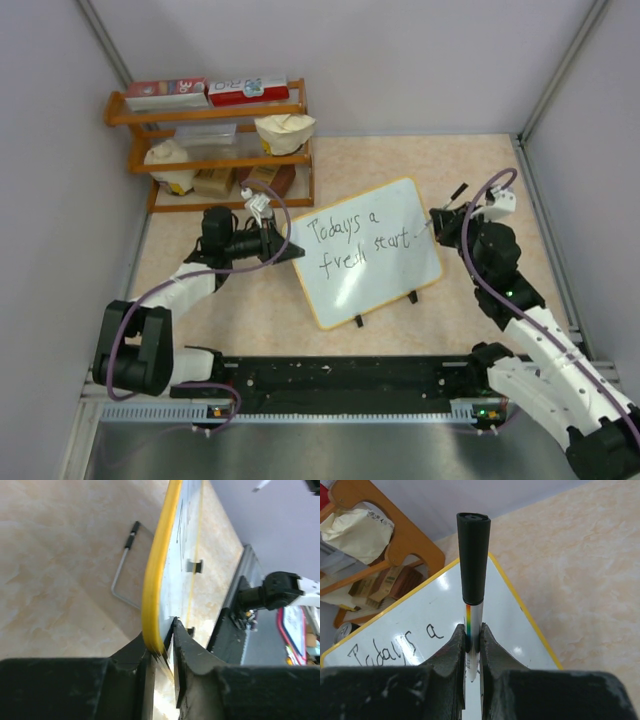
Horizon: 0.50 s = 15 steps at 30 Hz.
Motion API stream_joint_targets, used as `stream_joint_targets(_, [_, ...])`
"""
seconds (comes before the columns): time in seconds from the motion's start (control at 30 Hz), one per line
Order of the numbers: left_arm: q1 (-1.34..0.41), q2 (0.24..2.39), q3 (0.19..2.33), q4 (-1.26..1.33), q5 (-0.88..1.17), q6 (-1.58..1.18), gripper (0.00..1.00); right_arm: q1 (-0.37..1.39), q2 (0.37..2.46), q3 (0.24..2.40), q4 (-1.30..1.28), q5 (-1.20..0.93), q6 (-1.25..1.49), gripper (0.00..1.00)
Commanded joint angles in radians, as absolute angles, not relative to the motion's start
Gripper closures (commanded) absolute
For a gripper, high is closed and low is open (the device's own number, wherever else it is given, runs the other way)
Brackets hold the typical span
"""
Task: Write a sentence on the whiteboard
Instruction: Write a sentence on the whiteboard, then place the whiteboard marker at the center of the board.
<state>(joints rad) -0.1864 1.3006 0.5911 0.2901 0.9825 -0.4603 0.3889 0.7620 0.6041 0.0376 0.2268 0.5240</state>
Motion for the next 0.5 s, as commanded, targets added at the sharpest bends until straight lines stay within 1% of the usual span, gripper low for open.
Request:
stream_joint_targets(0.0, [-0.196, 1.315, 0.597, 0.204, 0.894, -0.305, 0.69, 0.374, 0.707, 0.603, 0.003, 0.173, 0.535, 1.0])
stream_joint_targets(0.07, [-0.196, 1.307, 0.594, 0.207, 0.896, -0.304, 0.63, 0.374, 0.692, 0.595, -0.034, 0.154, 0.537, 1.0])
stream_joint_targets(0.1, [-0.196, 1.296, 0.592, 0.209, 0.896, -0.304, 0.57, 0.376, 0.677, 0.594, -0.043, 0.147, 0.537, 1.0])
stream_joint_targets(0.2, [-0.198, 1.258, 0.583, 0.209, 0.882, -0.299, 0.45, 0.376, 0.643, 0.581, -0.075, 0.127, 0.54, 1.0])
stream_joint_targets(0.23, [-0.198, 1.244, 0.58, 0.206, 0.876, -0.299, 0.38, 0.374, 0.635, 0.578, -0.084, 0.124, 0.541, 1.0])
stream_joint_targets(0.3, [-0.198, 1.204, 0.578, 0.189, 0.858, -0.298, 0.32, 0.376, 0.606, 0.569, -0.11, 0.109, 0.546, 1.0])
stream_joint_targets(0.33, [-0.198, 1.189, 0.572, 0.18, 0.85, -0.298, 0.27, 0.376, 0.598, 0.566, -0.121, 0.103, 0.549, 1.0])
stream_joint_targets(0.43, [-0.198, 1.12, 0.555, 0.16, 0.813, -0.301, 0.2, 0.376, 0.565, 0.56, -0.163, 0.092, 0.564, 1.0])
stream_joint_targets(0.47, [-0.198, 1.1, 0.551, 0.155, 0.801, -0.304, 0.04, 0.376, 0.554, 0.557, -0.17, 0.083, 0.568, 1.0])
